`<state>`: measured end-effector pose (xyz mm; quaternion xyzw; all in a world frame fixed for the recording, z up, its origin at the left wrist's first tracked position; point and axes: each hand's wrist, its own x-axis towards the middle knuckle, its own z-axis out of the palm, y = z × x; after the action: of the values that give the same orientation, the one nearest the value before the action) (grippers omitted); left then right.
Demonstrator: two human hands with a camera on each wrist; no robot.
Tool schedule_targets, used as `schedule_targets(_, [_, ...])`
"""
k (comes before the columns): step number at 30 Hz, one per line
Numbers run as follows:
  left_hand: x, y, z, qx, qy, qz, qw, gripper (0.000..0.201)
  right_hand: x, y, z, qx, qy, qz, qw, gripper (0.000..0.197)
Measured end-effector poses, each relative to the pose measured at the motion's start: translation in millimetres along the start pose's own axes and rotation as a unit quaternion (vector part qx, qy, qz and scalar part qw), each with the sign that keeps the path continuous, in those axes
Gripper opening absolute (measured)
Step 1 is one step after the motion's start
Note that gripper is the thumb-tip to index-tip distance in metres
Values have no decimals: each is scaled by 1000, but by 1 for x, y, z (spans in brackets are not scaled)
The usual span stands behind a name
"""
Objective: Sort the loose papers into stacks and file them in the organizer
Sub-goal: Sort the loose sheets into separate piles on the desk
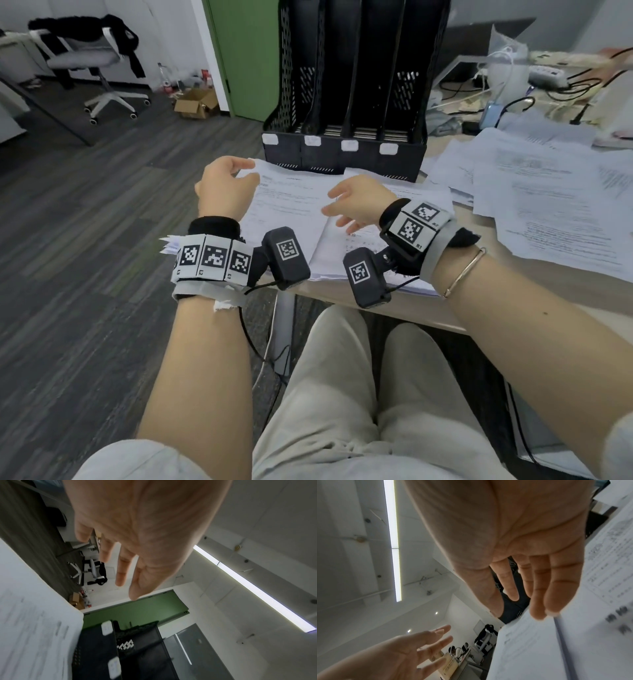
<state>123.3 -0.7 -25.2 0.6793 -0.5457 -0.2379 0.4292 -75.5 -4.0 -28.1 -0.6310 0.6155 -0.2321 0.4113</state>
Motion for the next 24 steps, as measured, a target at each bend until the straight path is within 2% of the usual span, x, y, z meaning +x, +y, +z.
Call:
schedule_targets(5, [-17,32,37,-18,-37,58,997,28,-23,8,-50,-32,45,-18,998,38])
schedule_targets(11, [-46,77,97,-46,-140,85,985,30,-54,42,-112,-24,131,14,991,31])
schedule_targets(15, [-66,103,136,-45,-242,69,967,32,-69,72,-141,-45,180,33,982,35])
schedule_targets(19, [-86,127,170,-23,-339,22,940,35,-86,104,-166,-75,208,59,973,35])
schedule_targets(22, [-102,140,195,-24,-395,-15,918,28,-97,130,-179,-79,231,77,967,34])
schedule_targets(24, [-112,147,211,-11,-416,-18,909,25,-104,149,-187,-83,246,101,960,36])
